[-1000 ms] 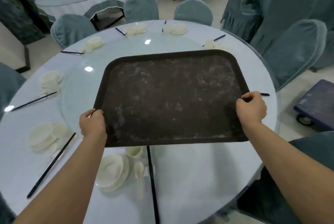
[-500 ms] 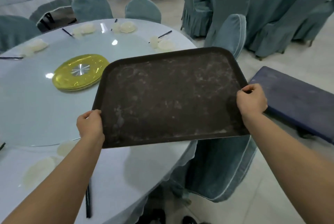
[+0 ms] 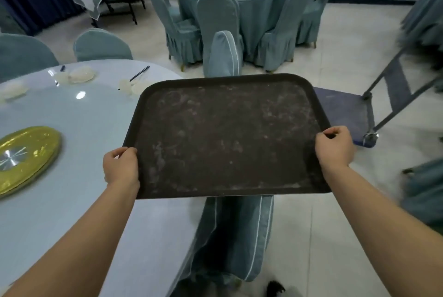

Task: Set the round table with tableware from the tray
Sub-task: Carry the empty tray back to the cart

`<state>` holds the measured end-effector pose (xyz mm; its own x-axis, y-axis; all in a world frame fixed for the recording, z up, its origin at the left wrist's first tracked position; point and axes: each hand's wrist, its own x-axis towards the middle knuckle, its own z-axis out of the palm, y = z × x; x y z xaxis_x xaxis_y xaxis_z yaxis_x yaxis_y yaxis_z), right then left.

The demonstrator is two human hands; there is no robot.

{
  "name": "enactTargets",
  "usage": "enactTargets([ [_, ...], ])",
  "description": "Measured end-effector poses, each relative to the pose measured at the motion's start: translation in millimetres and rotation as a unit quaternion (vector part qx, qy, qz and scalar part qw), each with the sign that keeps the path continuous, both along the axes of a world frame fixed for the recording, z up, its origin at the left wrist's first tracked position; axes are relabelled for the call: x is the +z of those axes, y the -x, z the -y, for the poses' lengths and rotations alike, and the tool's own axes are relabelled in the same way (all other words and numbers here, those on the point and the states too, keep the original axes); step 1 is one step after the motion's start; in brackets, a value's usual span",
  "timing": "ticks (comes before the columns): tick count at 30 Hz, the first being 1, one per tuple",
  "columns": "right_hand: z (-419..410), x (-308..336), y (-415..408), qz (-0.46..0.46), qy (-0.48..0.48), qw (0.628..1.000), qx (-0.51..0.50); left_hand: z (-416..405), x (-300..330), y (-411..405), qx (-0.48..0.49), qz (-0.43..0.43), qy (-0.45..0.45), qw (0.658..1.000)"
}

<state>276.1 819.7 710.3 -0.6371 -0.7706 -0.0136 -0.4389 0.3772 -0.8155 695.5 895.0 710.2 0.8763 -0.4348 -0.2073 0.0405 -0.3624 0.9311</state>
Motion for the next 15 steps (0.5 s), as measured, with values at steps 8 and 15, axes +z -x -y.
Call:
enactTargets([
  [8,39,-22,129,-0.031,-0.013,0.997,-0.072,92,-5,126,-0.062,0.009,-0.025,0.998],
  [15,95,-26,252,-0.014,-0.032,0.995,-0.093,170,-14,247,-0.057,-0.022,-0.024,0.998],
])
